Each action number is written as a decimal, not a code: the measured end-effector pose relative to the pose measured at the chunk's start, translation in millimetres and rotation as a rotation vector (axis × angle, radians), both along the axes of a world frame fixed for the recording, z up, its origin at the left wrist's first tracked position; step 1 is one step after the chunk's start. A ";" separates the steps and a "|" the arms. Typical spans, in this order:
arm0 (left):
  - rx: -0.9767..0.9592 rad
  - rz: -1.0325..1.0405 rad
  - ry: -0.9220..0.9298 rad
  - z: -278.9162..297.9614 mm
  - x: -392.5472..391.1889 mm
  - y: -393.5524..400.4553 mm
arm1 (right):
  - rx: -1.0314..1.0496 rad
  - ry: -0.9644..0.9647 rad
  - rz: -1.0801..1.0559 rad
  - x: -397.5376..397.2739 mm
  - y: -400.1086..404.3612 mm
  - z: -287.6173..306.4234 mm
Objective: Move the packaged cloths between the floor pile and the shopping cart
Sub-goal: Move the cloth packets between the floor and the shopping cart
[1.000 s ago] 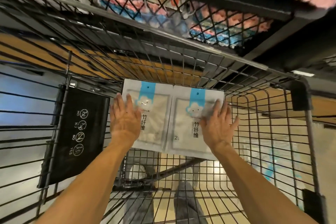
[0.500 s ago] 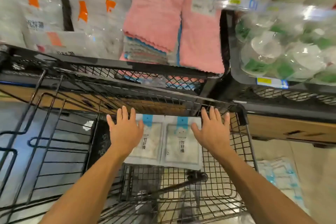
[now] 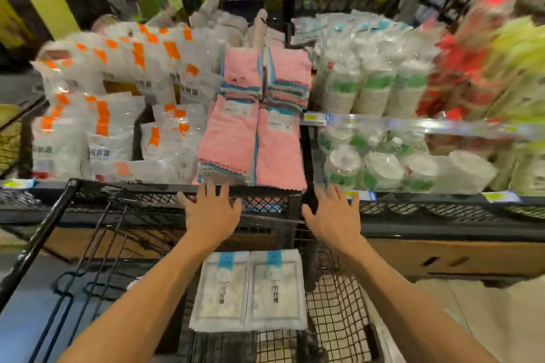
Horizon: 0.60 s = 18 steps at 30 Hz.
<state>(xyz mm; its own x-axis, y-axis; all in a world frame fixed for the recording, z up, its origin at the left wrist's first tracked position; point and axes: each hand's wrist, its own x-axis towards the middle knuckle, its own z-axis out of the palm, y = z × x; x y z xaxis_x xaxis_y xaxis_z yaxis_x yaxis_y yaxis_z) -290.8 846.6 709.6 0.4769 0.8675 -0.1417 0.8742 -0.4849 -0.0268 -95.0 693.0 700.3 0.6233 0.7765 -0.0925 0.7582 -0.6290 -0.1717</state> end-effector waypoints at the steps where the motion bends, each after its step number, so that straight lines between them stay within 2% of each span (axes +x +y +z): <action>1: 0.031 -0.032 -0.032 12.2 5.3 -1.4 | 0.013 -0.031 -0.007 2.6 -1.6 11.7; 10: 0.116 -0.290 -0.150 106.6 45.0 -8.8 | 0.111 -0.169 -0.194 5.7 -50.0 110.4; 18: 0.111 -0.602 -0.187 152.0 90.1 -58.4 | 0.119 -0.196 -0.451 -21.8 -134.6 173.4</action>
